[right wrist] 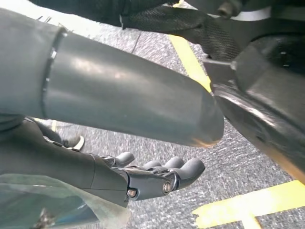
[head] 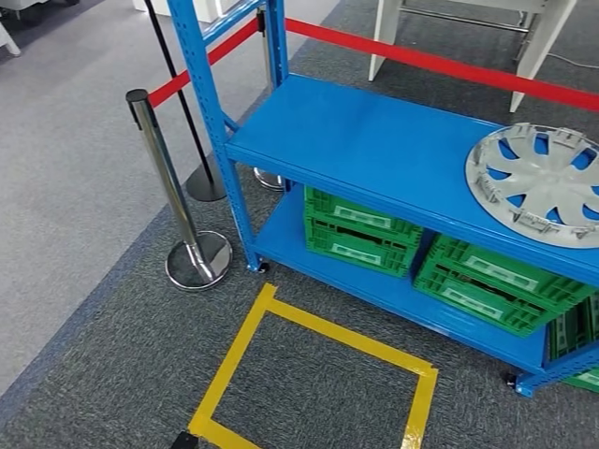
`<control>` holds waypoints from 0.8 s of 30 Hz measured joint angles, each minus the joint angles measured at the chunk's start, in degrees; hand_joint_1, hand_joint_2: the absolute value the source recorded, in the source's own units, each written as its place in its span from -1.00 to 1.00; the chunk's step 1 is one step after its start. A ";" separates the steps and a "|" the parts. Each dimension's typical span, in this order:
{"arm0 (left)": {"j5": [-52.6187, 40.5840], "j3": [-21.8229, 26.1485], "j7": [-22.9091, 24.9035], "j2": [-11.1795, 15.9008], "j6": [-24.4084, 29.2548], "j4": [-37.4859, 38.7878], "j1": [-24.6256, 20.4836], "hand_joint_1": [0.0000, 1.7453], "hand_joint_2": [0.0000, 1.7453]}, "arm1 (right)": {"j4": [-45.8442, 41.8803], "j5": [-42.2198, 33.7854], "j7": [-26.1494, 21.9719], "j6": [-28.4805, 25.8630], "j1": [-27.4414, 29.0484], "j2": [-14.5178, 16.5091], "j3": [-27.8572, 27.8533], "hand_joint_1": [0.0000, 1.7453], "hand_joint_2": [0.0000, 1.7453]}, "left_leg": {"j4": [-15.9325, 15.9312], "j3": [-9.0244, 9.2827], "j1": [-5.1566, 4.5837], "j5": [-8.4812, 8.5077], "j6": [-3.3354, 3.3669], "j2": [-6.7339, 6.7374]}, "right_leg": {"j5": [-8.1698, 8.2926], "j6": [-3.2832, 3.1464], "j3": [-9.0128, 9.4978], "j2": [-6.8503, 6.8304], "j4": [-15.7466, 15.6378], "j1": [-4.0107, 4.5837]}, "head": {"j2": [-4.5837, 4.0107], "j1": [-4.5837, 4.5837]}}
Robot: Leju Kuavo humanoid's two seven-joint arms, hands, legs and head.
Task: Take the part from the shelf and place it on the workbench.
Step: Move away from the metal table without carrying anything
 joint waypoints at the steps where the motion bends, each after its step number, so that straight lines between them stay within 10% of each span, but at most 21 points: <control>1: 0.00 0.01 0.01 0.01 0.01 0.00 0.01 -1.00 -1.00 | 0.12 -0.04 -0.08 0.10 0.02 0.07 -0.01 -1.00 -1.00 | -3.06 1.15 -0.12 2.30 0.43 -0.37 | 0.00 0.00 0.12 0.78 0.00 0.09 | 0.00 0.01; 4: 0.00 0.06 0.13 0.22 0.06 0.01 -0.18 -1.00 -1.00 | 0.42 -0.16 -0.33 0.48 0.14 0.52 0.00 -1.00 -1.00 | -13.48 5.08 -0.66 7.25 1.87 -2.02 | 0.02 0.17 0.03 2.32 0.15 0.23 | 0.00 -0.01; 8: 0.01 0.08 0.27 0.19 0.11 0.00 -0.55 -1.00 -1.00 | 0.80 -0.13 -0.47 0.99 0.38 0.82 0.04 -1.00 -1.00 | -16.13 5.76 -0.65 7.52 2.19 -2.05 | 0.14 1.27 -0.90 2.84 0.18 0.09 | 0.00 -0.12; 14: 0.00 0.12 0.27 0.07 0.17 0.02 -0.29 -1.00 -1.00 | 1.75 -0.01 -0.48 1.20 0.02 0.92 -0.01 -1.00 -1.00 | -17.42 6.14 -0.36 8.32 2.60 -0.41 | -6.52 2.55 -7.23 -1.96 13.67 0.13 | 0.00 0.76; 18: -0.01 0.12 0.23 0.04 0.17 0.02 -0.27 -1.00 -1.00 | 2.01 0.02 -0.49 1.36 0.08 0.97 0.03 -1.00 -1.00 | -16.68 6.09 -0.24 7.82 1.87 0.12 | -1.16 3.06 -1.80 -2.92 3.71 -0.46 | 0.00 0.84; 24: -0.15 0.12 0.07 0.10 0.19 0.02 -0.44 -1.00 -1.00 | 3.46 -0.50 -0.86 3.20 -0.20 1.69 -0.02 -1.00 -1.00 | -14.84 5.53 -0.31 6.54 0.05 0.25 | -0.50 0.99 0.46 -2.81 -0.01 -0.34 | 0.00 0.81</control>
